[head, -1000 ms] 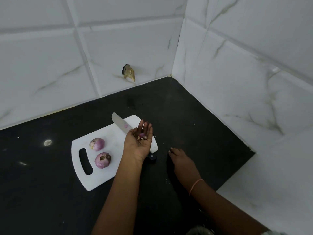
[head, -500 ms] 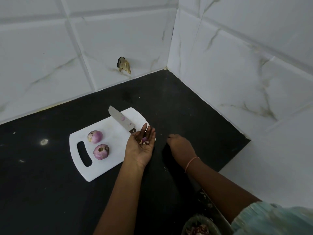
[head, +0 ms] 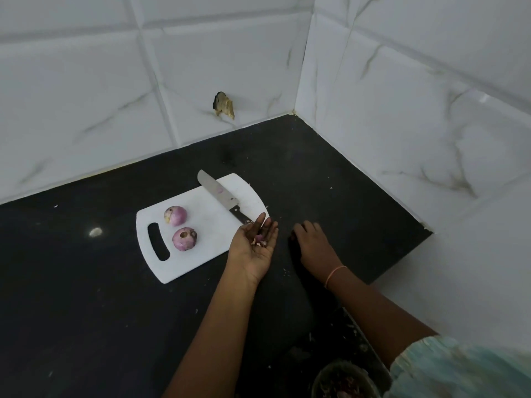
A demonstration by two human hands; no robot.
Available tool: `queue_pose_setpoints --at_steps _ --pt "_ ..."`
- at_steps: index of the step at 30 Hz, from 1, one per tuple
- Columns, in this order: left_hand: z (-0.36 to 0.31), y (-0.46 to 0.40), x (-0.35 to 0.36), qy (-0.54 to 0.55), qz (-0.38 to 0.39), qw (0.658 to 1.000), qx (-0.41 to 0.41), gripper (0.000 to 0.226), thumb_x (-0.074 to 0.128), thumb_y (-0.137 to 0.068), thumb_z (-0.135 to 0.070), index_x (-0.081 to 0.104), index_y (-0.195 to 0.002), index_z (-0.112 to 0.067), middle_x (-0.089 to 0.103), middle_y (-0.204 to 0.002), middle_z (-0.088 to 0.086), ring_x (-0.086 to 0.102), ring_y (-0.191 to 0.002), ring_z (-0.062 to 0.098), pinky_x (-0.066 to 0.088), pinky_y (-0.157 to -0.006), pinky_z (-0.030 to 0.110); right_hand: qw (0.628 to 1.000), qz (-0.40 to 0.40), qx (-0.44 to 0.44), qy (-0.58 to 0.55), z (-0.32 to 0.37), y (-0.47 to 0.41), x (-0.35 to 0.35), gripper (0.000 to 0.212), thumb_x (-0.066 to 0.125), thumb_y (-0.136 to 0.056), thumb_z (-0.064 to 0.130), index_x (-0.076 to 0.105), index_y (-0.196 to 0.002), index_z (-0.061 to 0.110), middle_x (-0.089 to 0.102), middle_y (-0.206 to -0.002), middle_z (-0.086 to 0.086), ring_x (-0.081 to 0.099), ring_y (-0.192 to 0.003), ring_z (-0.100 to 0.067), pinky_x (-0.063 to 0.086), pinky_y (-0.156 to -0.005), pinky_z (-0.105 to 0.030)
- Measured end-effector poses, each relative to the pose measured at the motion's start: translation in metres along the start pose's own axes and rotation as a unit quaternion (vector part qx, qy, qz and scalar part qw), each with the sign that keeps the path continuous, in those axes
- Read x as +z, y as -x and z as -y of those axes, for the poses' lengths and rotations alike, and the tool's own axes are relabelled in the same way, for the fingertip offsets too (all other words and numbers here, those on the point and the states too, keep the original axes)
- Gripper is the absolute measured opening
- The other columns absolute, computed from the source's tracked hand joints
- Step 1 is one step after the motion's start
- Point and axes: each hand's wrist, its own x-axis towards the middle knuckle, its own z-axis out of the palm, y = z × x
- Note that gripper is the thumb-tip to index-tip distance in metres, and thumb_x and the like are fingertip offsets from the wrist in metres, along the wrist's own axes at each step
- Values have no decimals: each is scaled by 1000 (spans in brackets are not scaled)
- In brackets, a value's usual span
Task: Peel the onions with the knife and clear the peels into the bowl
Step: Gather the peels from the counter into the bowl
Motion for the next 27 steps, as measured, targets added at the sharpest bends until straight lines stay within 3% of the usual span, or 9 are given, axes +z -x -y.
queue_pose_setpoints --at_steps 5,7,9,11,14,17,21,25,27 --pt "26 9 -4 -15 -16 1000 16 35 41 -101 -14 69 -98 6 72 -85 20 66 -95 31 50 -101 41 989 -43 15 -143 -4 29 5 23 50 -81 -10 51 -98 5 55 -96 -15 48 -86 -27 40 -75 -27" --pt "43 13 -4 -25 -15 999 16 36 40 -102 -15 70 -95 4 73 -79 19 66 -92 30 52 -93 39 930 -59 126 -340 -4 40 -6 26 51 -84 -12 47 -91 12 54 -86 -8 49 -78 -20 38 -65 -21" --pt "68 23 -3 -34 -6 999 11 36 39 -101 -14 69 -92 2 73 -78 18 65 -90 30 53 -85 38 831 -90 210 -508 -4 60 -20 28 55 -90 -8 47 -88 19 54 -85 -5 51 -75 -17 44 -67 -26" --pt "103 34 -1 -53 5 999 -3 37 39 -100 -12 70 -86 2 73 -78 17 66 -87 27 55 -76 34 781 -117 221 -572 -6 91 -36 30 58 -90 -8 48 -86 20 56 -84 -4 53 -74 -14 47 -68 -29" --pt "161 47 -4 -95 10 995 -36 36 42 -100 -11 71 -82 1 73 -80 13 67 -79 22 56 -60 27 823 -135 210 -510 -17 144 -53 33 62 -86 -7 48 -82 22 60 -82 4 58 -77 -8 44 -66 -13" --pt "225 50 -19 -134 -3 988 -82 32 42 -101 -12 69 -94 2 68 -87 14 63 -73 20 53 -53 24 847 -141 247 -449 -49 197 -37 25 66 -84 -1 56 -86 22 64 -84 6 61 -81 -3 43 -65 -11" --pt "305 32 -69 -198 -12 971 -130 30 37 -104 -7 66 -98 -3 64 -89 14 61 -80 22 52 -68 29 820 -178 317 -441 -92 259 11 16 71 -80 -5 63 -84 8 65 -78 6 60 -76 0 45 -67 -9" --pt "375 0 -134 -208 -60 961 -172 32 33 -102 6 62 -95 -4 61 -93 14 59 -81 22 53 -67 26 798 -163 387 -432 -138 316 74 28 72 -76 -8 67 -79 19 69 -78 -1 66 -77 -16 52 -77 -28" --pt "390 -11 -159 -213 -86 956 -184 36 28 -102 7 62 -107 -6 65 -89 13 62 -75 20 53 -62 22 783 -151 416 -437 -155 337 101 30 70 -77 -7 69 -81 23 73 -84 -5 69 -84 -24 55 -84 -38"
